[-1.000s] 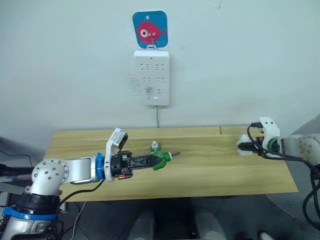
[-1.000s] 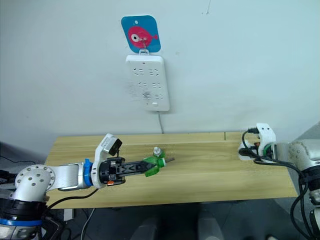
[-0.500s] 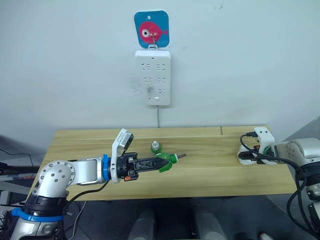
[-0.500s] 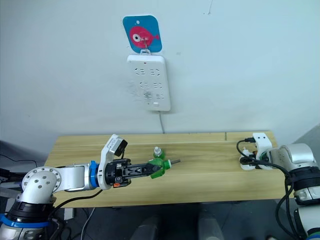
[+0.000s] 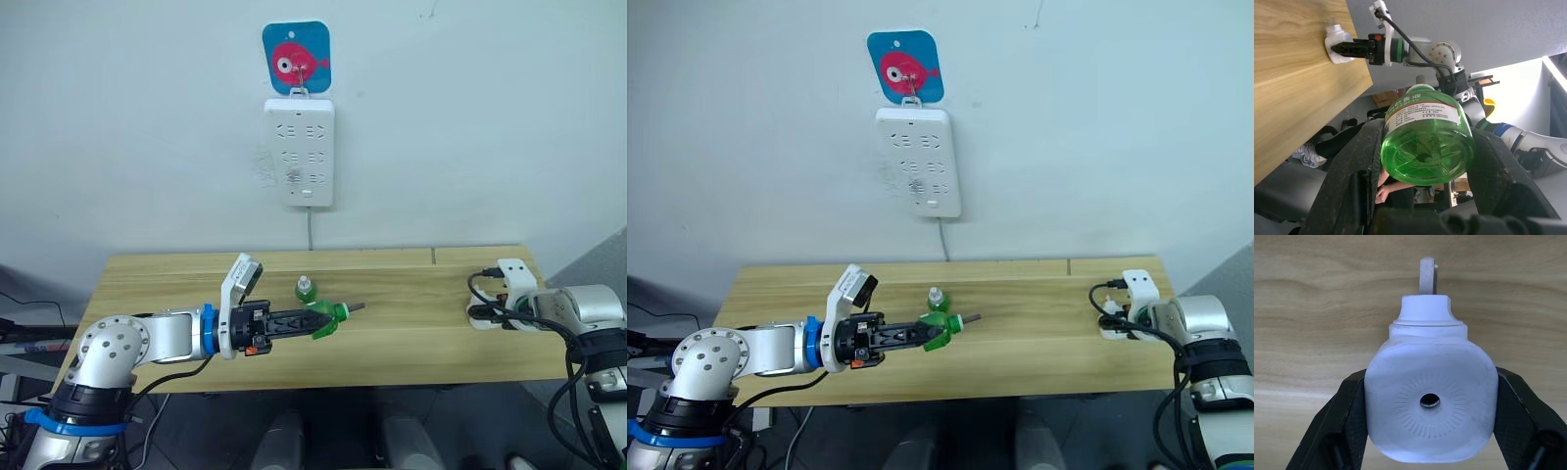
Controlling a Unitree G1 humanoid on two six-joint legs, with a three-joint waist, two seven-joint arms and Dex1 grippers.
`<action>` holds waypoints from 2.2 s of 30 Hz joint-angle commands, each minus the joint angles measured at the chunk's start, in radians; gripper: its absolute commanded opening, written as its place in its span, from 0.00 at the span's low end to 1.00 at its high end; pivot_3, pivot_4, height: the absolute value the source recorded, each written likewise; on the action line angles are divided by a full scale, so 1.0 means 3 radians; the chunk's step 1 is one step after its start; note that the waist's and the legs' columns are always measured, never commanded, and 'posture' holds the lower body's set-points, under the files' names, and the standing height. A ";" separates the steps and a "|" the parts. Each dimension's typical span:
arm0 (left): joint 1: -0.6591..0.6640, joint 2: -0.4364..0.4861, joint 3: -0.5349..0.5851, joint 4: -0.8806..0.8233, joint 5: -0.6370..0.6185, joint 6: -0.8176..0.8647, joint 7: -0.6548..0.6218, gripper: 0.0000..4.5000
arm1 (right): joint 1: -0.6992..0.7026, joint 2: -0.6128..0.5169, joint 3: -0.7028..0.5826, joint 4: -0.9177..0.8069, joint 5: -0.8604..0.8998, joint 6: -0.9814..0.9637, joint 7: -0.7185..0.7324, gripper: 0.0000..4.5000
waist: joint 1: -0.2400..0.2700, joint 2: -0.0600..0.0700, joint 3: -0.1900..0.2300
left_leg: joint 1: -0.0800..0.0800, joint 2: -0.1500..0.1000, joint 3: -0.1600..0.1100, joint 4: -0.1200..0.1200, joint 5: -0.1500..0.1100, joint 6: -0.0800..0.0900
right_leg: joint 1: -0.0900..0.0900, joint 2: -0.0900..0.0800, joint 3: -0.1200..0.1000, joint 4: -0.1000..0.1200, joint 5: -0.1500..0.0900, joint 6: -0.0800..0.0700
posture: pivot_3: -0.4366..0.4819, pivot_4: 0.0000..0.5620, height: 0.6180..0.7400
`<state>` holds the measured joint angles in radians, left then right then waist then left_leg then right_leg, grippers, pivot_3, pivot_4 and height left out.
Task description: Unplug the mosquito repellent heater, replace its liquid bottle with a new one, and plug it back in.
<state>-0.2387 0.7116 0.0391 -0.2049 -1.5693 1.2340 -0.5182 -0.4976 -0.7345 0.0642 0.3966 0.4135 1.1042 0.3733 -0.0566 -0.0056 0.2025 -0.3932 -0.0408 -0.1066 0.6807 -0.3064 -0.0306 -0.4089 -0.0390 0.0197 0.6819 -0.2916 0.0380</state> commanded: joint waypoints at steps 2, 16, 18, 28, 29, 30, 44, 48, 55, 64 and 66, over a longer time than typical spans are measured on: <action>0.0004 -0.0010 0.0101 -0.0095 -0.0005 -0.0016 -0.0074 0.50 | 0.0020 -0.0089 -0.0156 -0.0277 -0.0081 0.0077 0.0074 0.98 | -0.0001 0.0001 0.0000 | 0.0000 0.0000 0.0000 0.0000 0.0000 0.0000 | 0.0000 0.0000 0.0000 0.0000 0.0000 0.0000 | 0.41 0.40 1.00; -0.0006 -0.0171 -0.0456 -0.0287 0.2740 -0.2353 -0.0693 0.50 | -0.0486 0.0454 -0.1560 -0.1335 0.1131 0.1531 0.0479 0.98 | -0.0005 0.0004 0.0000 | 0.0007 0.0004 0.0006 -0.0007 0.0001 -0.0002 | 0.0002 0.0001 -0.0001 -0.0003 0.0001 -0.0002 | 0.38 0.38 1.00; -0.0027 -0.0292 -0.0604 -0.0161 0.3324 -0.3028 -0.0734 0.50 | -0.0496 0.0555 -0.1795 -0.1188 0.1794 0.1688 0.0345 0.98 | 0.0025 0.0003 0.0000 | 0.0006 0.0003 0.0004 -0.0008 0.0001 -0.0002 | 0.0004 0.0000 -0.0003 -0.0006 0.0001 -0.0003 | 0.38 0.38 1.00; -0.0269 -0.0924 -0.0774 -0.0173 0.4159 -0.3883 -0.0617 0.50 | 0.0003 0.0897 -0.1012 -0.1553 0.5173 0.0601 -0.2052 0.98 | 0.0024 0.0002 0.0001 | -0.0004 -0.0003 0.0004 0.0000 -0.0006 0.0012 | 0.0004 -0.0014 -0.0009 -0.0004 0.0002 -0.0001 | 0.39 0.36 1.00; -0.0291 -0.0965 -0.0782 -0.0209 0.4176 -0.3875 -0.0608 0.50 | 0.0048 0.0978 -0.0945 -0.1678 0.5196 0.0469 -0.2186 0.98 | 0.0008 0.0002 0.0001 | -0.0004 -0.0002 0.0005 0.0000 -0.0007 0.0013 | 0.0004 -0.0014 -0.0009 -0.0003 0.0002 -0.0001 | 0.39 0.36 1.00; -0.0299 -0.0998 -0.0779 -0.0241 0.4167 -0.3835 -0.0598 0.50 | 0.0084 0.1041 -0.0908 -0.1772 0.5196 0.0363 -0.2283 0.98 | -0.0004 0.0002 0.0001 | -0.0005 -0.0003 0.0004 0.0000 -0.0007 0.0013 | 0.0004 -0.0013 -0.0010 -0.0003 0.0002 -0.0001 | 0.39 0.36 1.00; -0.0163 -0.1026 -0.0732 -0.0446 0.4112 -0.3607 -0.0730 0.50 | 0.0155 0.1533 -0.0875 -0.2161 0.5196 -0.0156 -0.2800 0.98 | -0.0028 0.0003 0.0000 | -0.0002 0.0001 -0.0004 -0.0001 -0.0003 0.0007 | 0.0004 -0.0001 -0.0009 -0.0002 0.0002 0.0000 | 0.39 0.36 1.00; -0.0163 -0.1037 -0.0733 -0.0454 0.4122 -0.3597 -0.0729 0.50 | 0.0209 0.1478 -0.0813 -0.2205 0.5196 -0.0104 -0.2726 0.90 | -0.0030 0.0003 0.0000 | -0.0001 0.0002 -0.0004 -0.0002 -0.0003 0.0006 | 0.0004 -0.0001 -0.0009 -0.0002 0.0002 0.0000 | 0.39 0.37 1.00; -0.0157 -0.1065 -0.0750 -0.0475 0.4146 -0.3589 -0.0721 0.50 | 0.0196 0.1499 -0.0823 -0.2175 0.5196 -0.0139 -0.2775 0.37 | -0.0031 0.0003 0.0000 | -0.0001 0.0002 -0.0004 -0.0002 -0.0004 0.0008 | 0.0004 -0.0001 -0.0009 -0.0001 0.0002 0.0000 | 0.39 0.38 1.00; -0.0144 -0.1047 -0.0747 -0.0478 0.4202 -0.3628 -0.0722 0.50 | 0.0187 0.1519 -0.0850 -0.2123 0.5196 -0.0129 -0.2774 0.19 | -0.0032 0.0003 0.0000 | -0.0001 0.0002 -0.0004 -0.0002 -0.0005 0.0010 | 0.0004 -0.0001 -0.0008 -0.0002 0.0002 0.0000 | 0.39 0.39 1.00; -0.0141 -0.1042 -0.0745 -0.0471 0.4187 -0.3594 -0.0731 0.66 | 0.0200 0.1491 -0.0841 -0.2119 0.5196 -0.0125 -0.2784 0.19 | -0.0031 0.0003 0.0000 | -0.0001 0.0002 -0.0004 -0.0002 -0.0005 0.0011 | 0.0004 -0.0001 -0.0009 -0.0002 0.0002 0.0000 | 0.39 0.39 1.00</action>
<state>-0.2790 0.3970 -0.1883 -0.3134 -0.3127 0.1651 -0.7334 -0.4325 -0.2856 -0.1840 -0.2149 1.9461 1.0592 -0.4652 -0.0659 -0.0046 0.2026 -0.3935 -0.0402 -0.1079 0.6802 -0.3080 -0.0274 -0.4078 -0.0393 0.0171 0.6814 -0.2910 0.0380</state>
